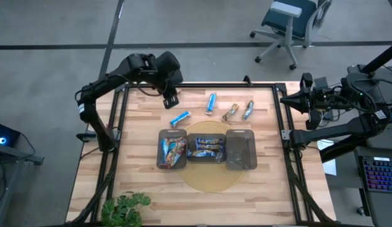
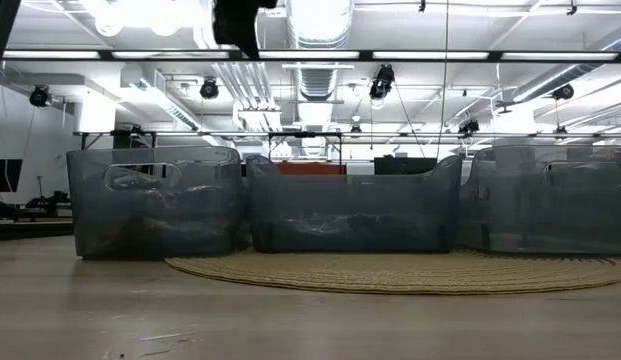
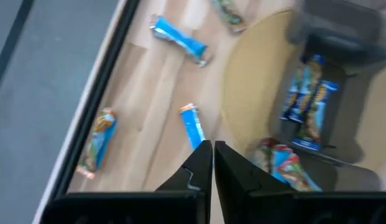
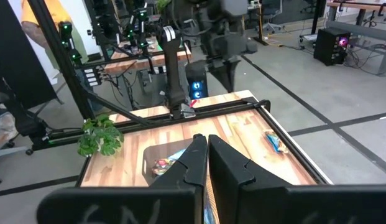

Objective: Pick and place Granola Bars by type
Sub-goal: Put the orange granola bar into the right black bin

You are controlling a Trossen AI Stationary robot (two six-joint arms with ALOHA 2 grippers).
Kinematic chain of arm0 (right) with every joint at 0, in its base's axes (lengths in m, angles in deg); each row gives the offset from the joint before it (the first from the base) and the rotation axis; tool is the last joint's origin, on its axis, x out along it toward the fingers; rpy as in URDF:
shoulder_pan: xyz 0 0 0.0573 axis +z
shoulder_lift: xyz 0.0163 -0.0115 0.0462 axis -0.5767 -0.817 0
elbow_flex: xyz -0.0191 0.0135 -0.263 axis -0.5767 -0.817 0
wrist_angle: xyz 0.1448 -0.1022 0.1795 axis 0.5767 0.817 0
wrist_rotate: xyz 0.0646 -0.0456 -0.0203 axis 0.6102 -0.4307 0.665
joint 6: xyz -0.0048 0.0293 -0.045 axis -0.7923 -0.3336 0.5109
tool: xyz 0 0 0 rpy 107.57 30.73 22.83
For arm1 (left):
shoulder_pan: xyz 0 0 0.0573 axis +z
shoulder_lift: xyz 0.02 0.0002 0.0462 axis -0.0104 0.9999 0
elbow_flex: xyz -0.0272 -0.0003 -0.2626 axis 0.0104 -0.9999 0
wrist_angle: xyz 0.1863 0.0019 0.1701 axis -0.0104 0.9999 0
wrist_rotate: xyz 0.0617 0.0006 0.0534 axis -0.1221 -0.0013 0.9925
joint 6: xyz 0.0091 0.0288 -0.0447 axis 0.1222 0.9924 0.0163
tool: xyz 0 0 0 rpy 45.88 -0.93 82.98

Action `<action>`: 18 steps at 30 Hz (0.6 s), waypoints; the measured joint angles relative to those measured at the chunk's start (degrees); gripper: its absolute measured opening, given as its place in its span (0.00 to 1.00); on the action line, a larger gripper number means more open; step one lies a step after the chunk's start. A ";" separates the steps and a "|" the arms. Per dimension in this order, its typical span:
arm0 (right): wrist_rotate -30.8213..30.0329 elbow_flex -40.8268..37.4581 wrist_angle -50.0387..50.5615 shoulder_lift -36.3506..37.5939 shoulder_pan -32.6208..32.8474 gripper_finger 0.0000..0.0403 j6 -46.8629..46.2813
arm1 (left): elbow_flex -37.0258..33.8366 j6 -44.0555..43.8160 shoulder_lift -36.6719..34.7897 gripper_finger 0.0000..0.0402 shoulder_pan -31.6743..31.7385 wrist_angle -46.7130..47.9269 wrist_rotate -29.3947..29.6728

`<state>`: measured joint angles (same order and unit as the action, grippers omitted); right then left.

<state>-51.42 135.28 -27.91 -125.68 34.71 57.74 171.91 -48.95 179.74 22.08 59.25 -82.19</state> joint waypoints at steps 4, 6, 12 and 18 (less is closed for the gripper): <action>-0.02 -0.02 0.00 0.00 0.00 0.02 0.20 | -2.92 1.09 0.12 0.00 2.82 -2.21 -0.30; -0.01 -0.01 0.00 0.00 0.01 0.02 0.24 | -4.94 0.94 0.15 0.00 3.90 -3.62 -0.56; -0.02 -0.02 0.06 0.00 -0.01 0.02 0.29 | -11.67 -0.72 0.19 0.00 4.75 -8.03 -0.74; -0.02 -0.01 0.07 0.00 0.00 0.02 0.42 | -15.47 0.09 0.21 0.00 5.03 -10.09 -0.69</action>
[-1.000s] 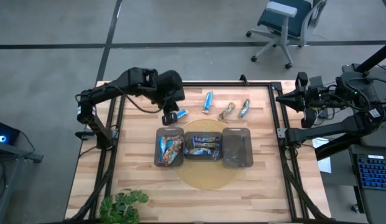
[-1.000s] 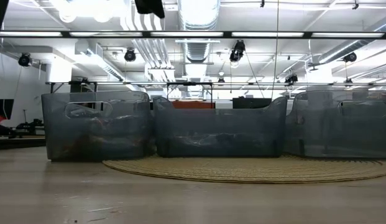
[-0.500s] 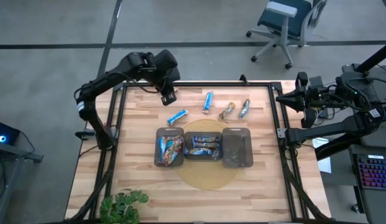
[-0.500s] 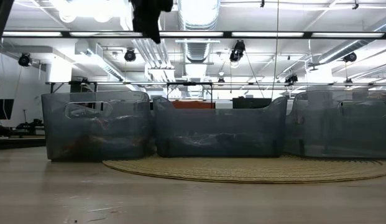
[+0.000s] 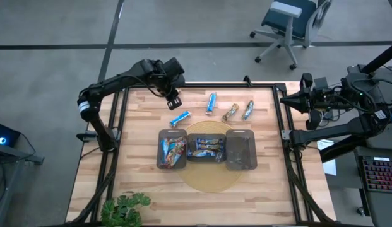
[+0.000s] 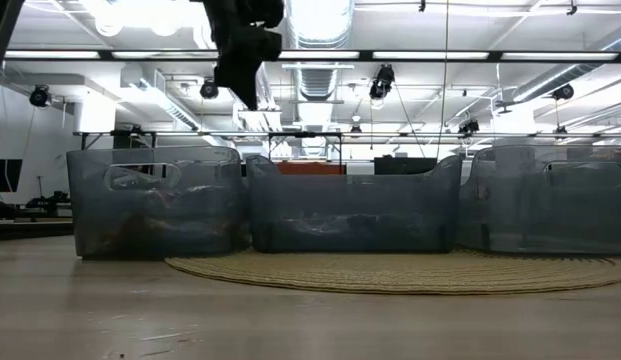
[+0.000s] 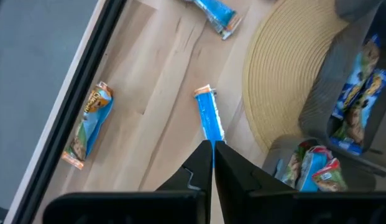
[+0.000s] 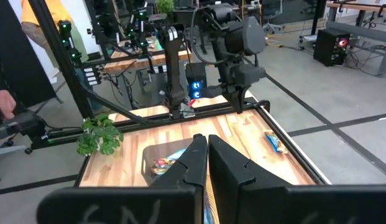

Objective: Pick and place Granola Bars by type
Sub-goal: Put the orange granola bar into the right black bin

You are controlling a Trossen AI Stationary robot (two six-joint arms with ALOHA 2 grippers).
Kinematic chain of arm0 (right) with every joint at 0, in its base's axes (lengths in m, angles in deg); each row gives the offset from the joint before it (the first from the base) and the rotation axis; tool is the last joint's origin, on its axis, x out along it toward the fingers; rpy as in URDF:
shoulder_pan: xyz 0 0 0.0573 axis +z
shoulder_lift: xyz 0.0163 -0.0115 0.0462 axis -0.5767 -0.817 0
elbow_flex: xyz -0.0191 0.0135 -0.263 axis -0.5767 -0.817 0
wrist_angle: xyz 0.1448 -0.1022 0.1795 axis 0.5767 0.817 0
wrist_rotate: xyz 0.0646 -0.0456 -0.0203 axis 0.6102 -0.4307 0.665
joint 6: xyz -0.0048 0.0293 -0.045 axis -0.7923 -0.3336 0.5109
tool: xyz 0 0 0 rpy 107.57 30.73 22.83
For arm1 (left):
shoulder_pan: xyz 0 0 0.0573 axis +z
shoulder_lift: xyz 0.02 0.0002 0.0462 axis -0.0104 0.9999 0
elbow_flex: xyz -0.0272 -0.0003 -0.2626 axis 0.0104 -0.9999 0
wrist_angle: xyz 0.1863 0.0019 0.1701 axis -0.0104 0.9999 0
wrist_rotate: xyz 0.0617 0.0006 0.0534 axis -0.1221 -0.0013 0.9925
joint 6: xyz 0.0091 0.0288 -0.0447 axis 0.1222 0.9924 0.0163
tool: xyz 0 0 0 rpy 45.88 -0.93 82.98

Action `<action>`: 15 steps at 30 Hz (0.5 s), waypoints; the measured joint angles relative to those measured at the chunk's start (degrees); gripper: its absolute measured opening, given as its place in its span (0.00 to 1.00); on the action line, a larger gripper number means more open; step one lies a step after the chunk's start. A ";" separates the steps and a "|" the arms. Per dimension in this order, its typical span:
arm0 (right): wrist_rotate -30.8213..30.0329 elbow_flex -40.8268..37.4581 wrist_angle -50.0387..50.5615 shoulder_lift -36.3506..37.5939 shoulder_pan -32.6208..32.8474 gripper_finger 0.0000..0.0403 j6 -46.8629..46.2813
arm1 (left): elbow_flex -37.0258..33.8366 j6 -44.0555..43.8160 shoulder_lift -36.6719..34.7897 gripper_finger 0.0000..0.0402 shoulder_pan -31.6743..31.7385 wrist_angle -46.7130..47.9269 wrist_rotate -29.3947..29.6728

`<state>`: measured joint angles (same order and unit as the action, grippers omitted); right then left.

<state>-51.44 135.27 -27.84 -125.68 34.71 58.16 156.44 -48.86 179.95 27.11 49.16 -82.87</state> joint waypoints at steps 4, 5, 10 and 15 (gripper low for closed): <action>0.01 -0.01 0.00 0.00 0.00 0.02 0.00 | -0.92 1.80 0.00 0.00 1.04 -0.56 0.14; 0.00 0.00 0.00 0.00 0.01 0.02 0.00 | -0.94 2.01 0.00 0.00 1.50 -0.54 0.14; 0.00 0.01 0.00 0.00 0.01 0.02 0.00 | -0.33 2.10 0.00 0.00 4.29 -0.71 0.50; 0.00 -0.01 0.00 0.00 0.00 0.02 0.02 | 0.34 2.18 -0.02 0.00 6.72 -0.69 0.49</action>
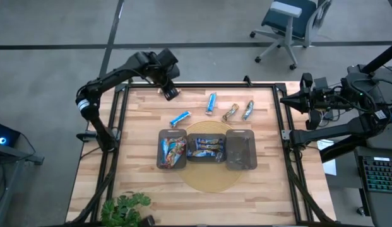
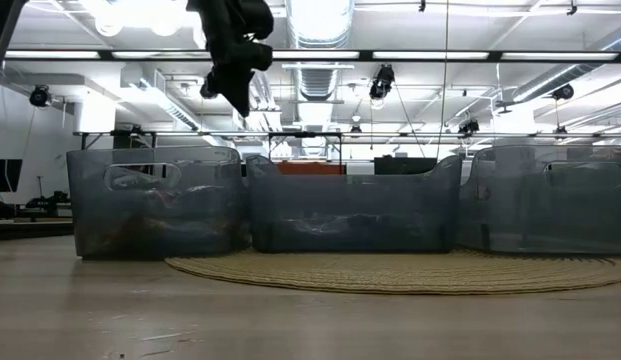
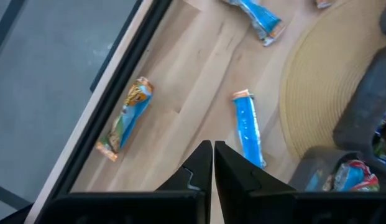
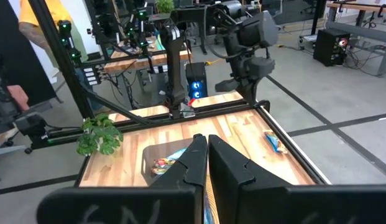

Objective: Pick and place Granola Bars by type
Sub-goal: Put the orange granola bar into the right black bin

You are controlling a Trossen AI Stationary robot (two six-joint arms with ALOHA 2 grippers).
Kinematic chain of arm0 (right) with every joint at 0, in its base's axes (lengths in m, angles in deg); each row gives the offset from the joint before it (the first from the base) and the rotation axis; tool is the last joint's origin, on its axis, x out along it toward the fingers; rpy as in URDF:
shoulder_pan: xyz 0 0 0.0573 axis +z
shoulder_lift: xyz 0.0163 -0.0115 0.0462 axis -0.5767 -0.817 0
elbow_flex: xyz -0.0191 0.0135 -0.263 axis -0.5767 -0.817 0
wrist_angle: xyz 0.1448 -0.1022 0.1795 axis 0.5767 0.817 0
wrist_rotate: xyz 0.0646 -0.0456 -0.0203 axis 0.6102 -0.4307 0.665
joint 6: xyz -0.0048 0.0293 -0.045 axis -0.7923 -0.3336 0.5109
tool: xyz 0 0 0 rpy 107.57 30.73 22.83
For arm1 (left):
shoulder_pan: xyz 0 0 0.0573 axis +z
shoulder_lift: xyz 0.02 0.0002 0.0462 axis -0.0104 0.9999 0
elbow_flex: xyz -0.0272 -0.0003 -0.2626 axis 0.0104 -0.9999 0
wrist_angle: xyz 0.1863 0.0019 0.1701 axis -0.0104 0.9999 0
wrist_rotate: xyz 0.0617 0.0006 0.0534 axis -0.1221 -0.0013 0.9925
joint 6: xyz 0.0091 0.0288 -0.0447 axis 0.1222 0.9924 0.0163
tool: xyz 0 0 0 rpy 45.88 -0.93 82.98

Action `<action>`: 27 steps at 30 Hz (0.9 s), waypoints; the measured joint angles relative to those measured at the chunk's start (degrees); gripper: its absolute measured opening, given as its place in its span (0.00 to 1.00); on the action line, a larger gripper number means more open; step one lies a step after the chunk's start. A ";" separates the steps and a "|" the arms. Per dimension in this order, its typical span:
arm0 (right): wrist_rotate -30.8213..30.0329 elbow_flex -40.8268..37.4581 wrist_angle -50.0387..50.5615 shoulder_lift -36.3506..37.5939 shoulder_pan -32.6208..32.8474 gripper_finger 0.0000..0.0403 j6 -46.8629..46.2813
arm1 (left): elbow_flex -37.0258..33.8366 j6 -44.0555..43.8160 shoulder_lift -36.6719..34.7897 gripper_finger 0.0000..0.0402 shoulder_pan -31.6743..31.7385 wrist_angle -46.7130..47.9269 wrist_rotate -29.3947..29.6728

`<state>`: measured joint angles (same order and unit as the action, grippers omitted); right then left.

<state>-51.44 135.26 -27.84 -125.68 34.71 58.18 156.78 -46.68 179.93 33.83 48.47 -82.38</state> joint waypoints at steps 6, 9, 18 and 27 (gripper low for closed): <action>0.00 0.00 0.00 0.00 0.01 0.02 0.00 | -0.13 1.29 0.00 0.00 1.08 0.27 -0.01; -0.02 0.00 0.00 0.00 0.01 0.02 0.00 | -0.13 2.10 0.00 0.00 1.13 0.26 -0.02; -0.04 0.01 -0.02 0.00 0.01 0.02 0.00 | -0.20 2.87 0.00 0.00 1.15 0.28 -0.04; -3.63 0.00 -0.04 0.00 0.02 0.02 -1.79 | -0.21 4.36 -0.02 0.00 1.15 3.11 -0.04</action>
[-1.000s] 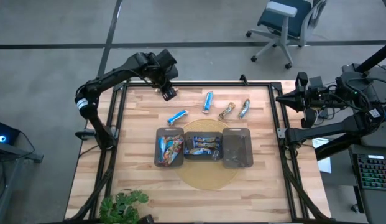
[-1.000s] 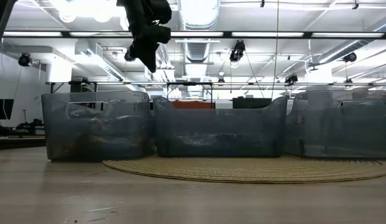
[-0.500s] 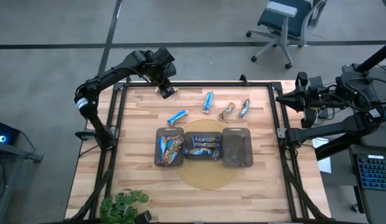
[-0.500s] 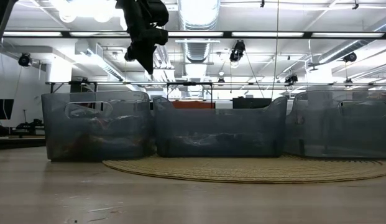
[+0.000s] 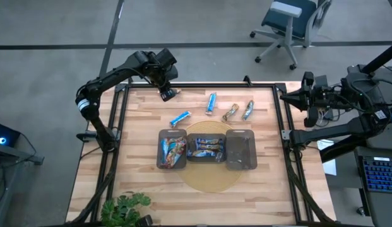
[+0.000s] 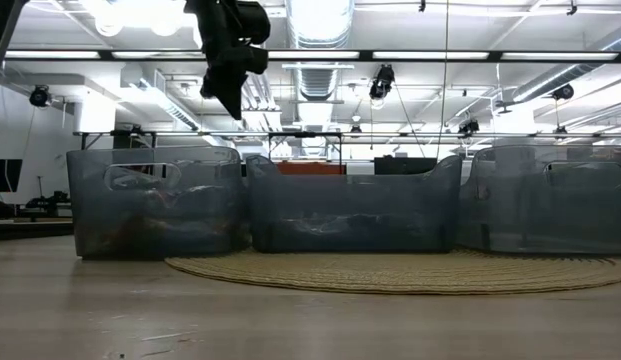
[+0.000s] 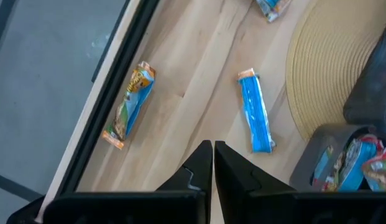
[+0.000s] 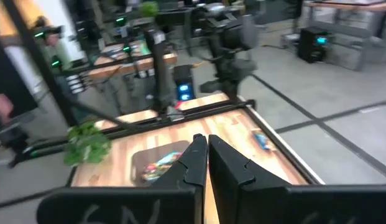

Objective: Pick and place Granola Bars by type
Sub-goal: Put the orange granola bar into the right black bin

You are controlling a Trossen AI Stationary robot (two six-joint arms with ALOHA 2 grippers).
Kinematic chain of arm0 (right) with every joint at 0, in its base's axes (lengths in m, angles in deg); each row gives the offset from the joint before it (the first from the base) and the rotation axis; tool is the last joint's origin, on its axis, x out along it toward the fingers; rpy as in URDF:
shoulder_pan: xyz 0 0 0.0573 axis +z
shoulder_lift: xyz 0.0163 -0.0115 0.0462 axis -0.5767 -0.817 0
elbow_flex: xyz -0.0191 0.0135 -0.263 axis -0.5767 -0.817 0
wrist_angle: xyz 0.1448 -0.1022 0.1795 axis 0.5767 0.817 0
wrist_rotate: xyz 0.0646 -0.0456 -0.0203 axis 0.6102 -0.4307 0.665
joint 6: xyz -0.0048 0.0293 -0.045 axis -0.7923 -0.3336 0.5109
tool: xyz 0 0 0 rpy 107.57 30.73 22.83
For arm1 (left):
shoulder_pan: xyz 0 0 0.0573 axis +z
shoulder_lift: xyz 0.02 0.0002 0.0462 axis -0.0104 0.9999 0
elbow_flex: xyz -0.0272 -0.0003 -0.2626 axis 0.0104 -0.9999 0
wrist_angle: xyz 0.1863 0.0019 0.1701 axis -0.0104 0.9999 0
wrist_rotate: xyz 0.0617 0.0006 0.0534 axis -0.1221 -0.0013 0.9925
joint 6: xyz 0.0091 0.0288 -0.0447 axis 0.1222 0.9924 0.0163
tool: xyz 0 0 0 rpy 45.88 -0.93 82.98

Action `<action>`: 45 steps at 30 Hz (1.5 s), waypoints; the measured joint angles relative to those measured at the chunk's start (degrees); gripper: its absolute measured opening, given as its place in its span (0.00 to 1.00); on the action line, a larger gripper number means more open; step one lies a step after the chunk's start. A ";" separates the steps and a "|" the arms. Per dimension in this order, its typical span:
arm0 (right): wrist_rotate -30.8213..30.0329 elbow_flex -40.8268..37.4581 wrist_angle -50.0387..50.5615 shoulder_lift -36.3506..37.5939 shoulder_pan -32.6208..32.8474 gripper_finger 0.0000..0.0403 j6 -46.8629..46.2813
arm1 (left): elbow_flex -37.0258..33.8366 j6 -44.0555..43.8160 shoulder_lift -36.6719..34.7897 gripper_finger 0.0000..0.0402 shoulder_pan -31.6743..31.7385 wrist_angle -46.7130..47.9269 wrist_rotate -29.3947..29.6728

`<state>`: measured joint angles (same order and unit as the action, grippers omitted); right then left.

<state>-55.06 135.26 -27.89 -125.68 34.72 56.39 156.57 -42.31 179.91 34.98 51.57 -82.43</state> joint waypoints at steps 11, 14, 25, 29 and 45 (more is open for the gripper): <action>-14.19 0.49 -0.31 -1.87 -0.02 0.02 -2.38 | 0.01 0.33 -0.02 0.00 0.00 0.59 -0.02; -17.76 2.41 -0.33 -3.00 -0.04 0.02 -5.00 | 0.01 0.32 -0.04 0.00 0.00 1.07 -0.02; -18.75 10.81 2.88 -9.08 -0.04 0.02 -9.71 | 0.01 0.19 -0.28 0.00 0.00 1.90 -0.04; -18.53 15.12 5.37 -12.31 -0.04 0.02 -10.52 | 0.01 0.25 -0.28 0.00 -0.02 2.13 -0.04; -17.00 29.63 18.79 -26.21 -6.21 0.02 -14.80 | 0.01 3.03 -0.37 0.00 0.00 3.36 -0.04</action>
<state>-72.06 164.89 -9.10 -151.89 28.51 41.58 156.59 -39.29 179.53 34.98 54.94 -82.47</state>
